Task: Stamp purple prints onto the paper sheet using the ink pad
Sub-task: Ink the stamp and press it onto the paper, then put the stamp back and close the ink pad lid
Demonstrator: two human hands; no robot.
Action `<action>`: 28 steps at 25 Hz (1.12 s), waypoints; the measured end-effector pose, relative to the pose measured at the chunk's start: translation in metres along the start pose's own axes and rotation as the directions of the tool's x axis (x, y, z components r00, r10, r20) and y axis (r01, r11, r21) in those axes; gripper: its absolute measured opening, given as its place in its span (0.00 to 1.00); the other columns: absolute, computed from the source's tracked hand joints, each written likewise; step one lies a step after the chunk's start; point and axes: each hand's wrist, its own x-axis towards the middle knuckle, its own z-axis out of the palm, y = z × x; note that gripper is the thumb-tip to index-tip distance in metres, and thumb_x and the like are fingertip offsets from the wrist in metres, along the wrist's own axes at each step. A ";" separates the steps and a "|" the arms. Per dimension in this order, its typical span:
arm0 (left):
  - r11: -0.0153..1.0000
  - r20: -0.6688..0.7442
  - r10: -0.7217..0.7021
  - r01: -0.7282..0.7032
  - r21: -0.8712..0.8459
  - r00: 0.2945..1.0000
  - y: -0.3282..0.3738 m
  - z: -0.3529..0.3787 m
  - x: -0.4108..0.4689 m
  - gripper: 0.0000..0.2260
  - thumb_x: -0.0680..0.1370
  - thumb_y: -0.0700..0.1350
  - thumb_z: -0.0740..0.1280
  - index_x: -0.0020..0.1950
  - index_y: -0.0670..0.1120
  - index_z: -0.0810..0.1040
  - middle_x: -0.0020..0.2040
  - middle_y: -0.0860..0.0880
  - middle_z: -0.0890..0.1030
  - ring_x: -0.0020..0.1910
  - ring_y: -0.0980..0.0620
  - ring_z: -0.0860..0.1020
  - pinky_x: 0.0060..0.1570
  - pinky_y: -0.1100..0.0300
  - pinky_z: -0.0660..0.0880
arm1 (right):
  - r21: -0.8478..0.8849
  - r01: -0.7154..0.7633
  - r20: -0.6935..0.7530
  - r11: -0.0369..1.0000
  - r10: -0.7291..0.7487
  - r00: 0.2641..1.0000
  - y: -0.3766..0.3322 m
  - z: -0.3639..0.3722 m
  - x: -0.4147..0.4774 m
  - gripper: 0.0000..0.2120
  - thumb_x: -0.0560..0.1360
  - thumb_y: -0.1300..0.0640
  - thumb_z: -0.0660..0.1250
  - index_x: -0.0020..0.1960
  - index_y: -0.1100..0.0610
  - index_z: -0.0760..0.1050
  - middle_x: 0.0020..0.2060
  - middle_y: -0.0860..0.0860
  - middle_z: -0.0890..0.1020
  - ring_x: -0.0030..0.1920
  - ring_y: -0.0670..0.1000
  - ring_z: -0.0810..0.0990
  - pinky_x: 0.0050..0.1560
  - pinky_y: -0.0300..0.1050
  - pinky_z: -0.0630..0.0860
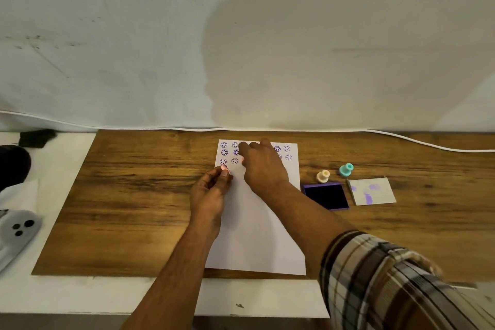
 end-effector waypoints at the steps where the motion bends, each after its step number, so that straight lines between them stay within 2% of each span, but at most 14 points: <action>1: 1.000 0.001 0.001 -0.001 0.011 1.000 0.000 0.000 0.000 0.11 0.77 0.42 0.75 0.59 0.45 0.85 0.58 0.48 0.87 0.60 0.48 0.84 0.63 0.49 0.80 | 0.010 0.002 0.007 1.000 -0.002 1.000 -0.001 0.000 -0.001 0.16 0.74 0.70 0.64 0.60 0.61 0.78 0.48 0.59 0.84 0.57 0.63 0.73 0.41 0.49 0.63; 3: 1.000 0.013 0.004 -0.005 0.024 1.000 -0.001 -0.001 -0.001 0.12 0.77 0.41 0.75 0.61 0.45 0.85 0.58 0.49 0.87 0.60 0.49 0.84 0.61 0.53 0.81 | 0.110 -0.077 0.019 0.991 0.076 0.997 0.001 -0.004 -0.002 0.13 0.76 0.67 0.67 0.59 0.59 0.79 0.50 0.56 0.85 0.56 0.60 0.76 0.43 0.49 0.68; 4: 1.000 0.024 0.011 -0.011 0.025 1.000 -0.001 -0.001 -0.003 0.13 0.77 0.41 0.75 0.61 0.44 0.84 0.58 0.49 0.87 0.60 0.49 0.84 0.60 0.55 0.81 | 0.265 -0.195 -0.005 0.944 0.203 0.979 0.004 -0.009 -0.001 0.10 0.76 0.64 0.70 0.57 0.57 0.81 0.50 0.54 0.87 0.55 0.58 0.79 0.46 0.50 0.74; 5: 1.000 0.035 0.019 -0.020 0.024 0.999 0.000 -0.001 -0.003 0.13 0.77 0.40 0.75 0.62 0.43 0.84 0.58 0.48 0.87 0.60 0.49 0.84 0.60 0.56 0.81 | 0.515 -0.319 -0.016 0.796 0.380 0.925 0.007 -0.017 -0.001 0.07 0.75 0.63 0.74 0.53 0.57 0.83 0.48 0.52 0.88 0.52 0.54 0.83 0.51 0.51 0.78; 6: 0.999 0.050 0.022 -0.023 0.023 0.998 0.000 -0.001 -0.003 0.13 0.77 0.39 0.74 0.62 0.42 0.84 0.57 0.47 0.87 0.59 0.49 0.84 0.61 0.55 0.81 | 0.770 -0.368 0.029 0.522 0.547 0.836 0.008 -0.029 -0.004 0.06 0.73 0.62 0.78 0.50 0.56 0.85 0.47 0.51 0.89 0.49 0.51 0.85 0.52 0.52 0.81; 8: 1.000 0.088 0.022 -0.023 0.018 0.996 0.004 0.000 -0.003 0.13 0.77 0.39 0.74 0.62 0.41 0.84 0.56 0.46 0.87 0.57 0.50 0.85 0.63 0.52 0.80 | 0.968 -0.250 0.210 -0.037 0.663 0.718 0.009 -0.055 -0.024 0.09 0.70 0.60 0.81 0.49 0.55 0.86 0.47 0.52 0.89 0.46 0.48 0.87 0.49 0.48 0.83; 9: 0.999 0.105 0.023 -0.026 0.021 0.994 0.006 0.002 -0.005 0.13 0.77 0.39 0.74 0.61 0.42 0.84 0.56 0.47 0.87 0.56 0.49 0.85 0.63 0.52 0.80 | 0.961 -0.216 0.275 -0.171 0.656 0.703 0.012 -0.065 -0.039 0.11 0.70 0.60 0.82 0.51 0.54 0.87 0.48 0.52 0.89 0.45 0.48 0.87 0.48 0.45 0.83; 10: 0.999 0.121 0.032 -0.037 0.036 0.992 0.009 0.003 -0.008 0.12 0.77 0.40 0.74 0.61 0.42 0.84 0.55 0.47 0.88 0.56 0.49 0.86 0.62 0.52 0.81 | 0.952 -0.221 0.305 -0.211 0.652 0.694 0.014 -0.072 -0.056 0.12 0.70 0.59 0.81 0.53 0.53 0.87 0.49 0.52 0.89 0.45 0.49 0.88 0.47 0.43 0.83; 11: 0.997 0.143 0.047 -0.055 0.058 0.989 0.011 0.006 -0.010 0.12 0.76 0.40 0.75 0.60 0.44 0.85 0.54 0.48 0.88 0.56 0.49 0.86 0.60 0.54 0.81 | 0.953 -0.252 0.300 -0.171 0.665 0.684 0.016 -0.078 -0.074 0.12 0.72 0.59 0.80 0.54 0.51 0.87 0.49 0.50 0.89 0.45 0.49 0.88 0.45 0.41 0.83; 14: 0.983 0.268 0.073 -0.115 0.145 0.961 0.014 0.015 -0.023 0.13 0.75 0.42 0.77 0.59 0.47 0.86 0.54 0.50 0.88 0.57 0.52 0.85 0.59 0.57 0.81 | 0.932 -0.349 0.170 0.101 0.729 0.663 0.018 -0.083 -0.122 0.11 0.75 0.59 0.76 0.51 0.44 0.86 0.44 0.41 0.89 0.45 0.44 0.87 0.37 0.34 0.81; 16: 0.955 0.351 0.080 -0.172 0.241 0.933 0.013 0.023 -0.035 0.13 0.74 0.44 0.78 0.59 0.50 0.87 0.55 0.55 0.88 0.56 0.58 0.85 0.56 0.62 0.81 | 0.909 -0.372 0.128 0.188 0.723 0.679 0.017 -0.080 -0.137 0.13 0.74 0.59 0.76 0.49 0.40 0.85 0.41 0.33 0.87 0.45 0.38 0.85 0.33 0.30 0.78; 18: 0.912 0.395 0.082 -0.229 0.340 0.915 0.012 0.031 -0.046 0.15 0.74 0.44 0.78 0.60 0.52 0.86 0.57 0.59 0.87 0.56 0.61 0.84 0.57 0.62 0.81 | 0.891 -0.387 0.113 0.239 0.708 0.697 0.019 -0.079 -0.138 0.14 0.73 0.59 0.77 0.48 0.40 0.84 0.40 0.28 0.85 0.45 0.34 0.83 0.32 0.27 0.76; 22: 0.892 0.414 0.069 -0.242 0.382 0.908 0.015 0.037 -0.056 0.16 0.75 0.44 0.77 0.62 0.52 0.86 0.60 0.57 0.86 0.59 0.55 0.83 0.64 0.51 0.79 | 0.898 -0.360 0.101 0.253 0.678 0.728 0.027 -0.077 -0.133 0.13 0.73 0.61 0.77 0.52 0.45 0.87 0.46 0.37 0.88 0.48 0.41 0.85 0.38 0.32 0.80; 28: 0.887 0.434 0.054 -0.243 0.393 0.899 0.013 0.041 -0.057 0.14 0.76 0.42 0.76 0.61 0.52 0.86 0.59 0.58 0.86 0.58 0.55 0.84 0.65 0.48 0.79 | 0.874 -0.348 0.053 0.340 0.645 0.763 0.034 -0.073 -0.134 0.14 0.73 0.60 0.77 0.57 0.48 0.87 0.47 0.38 0.87 0.47 0.43 0.85 0.44 0.35 0.83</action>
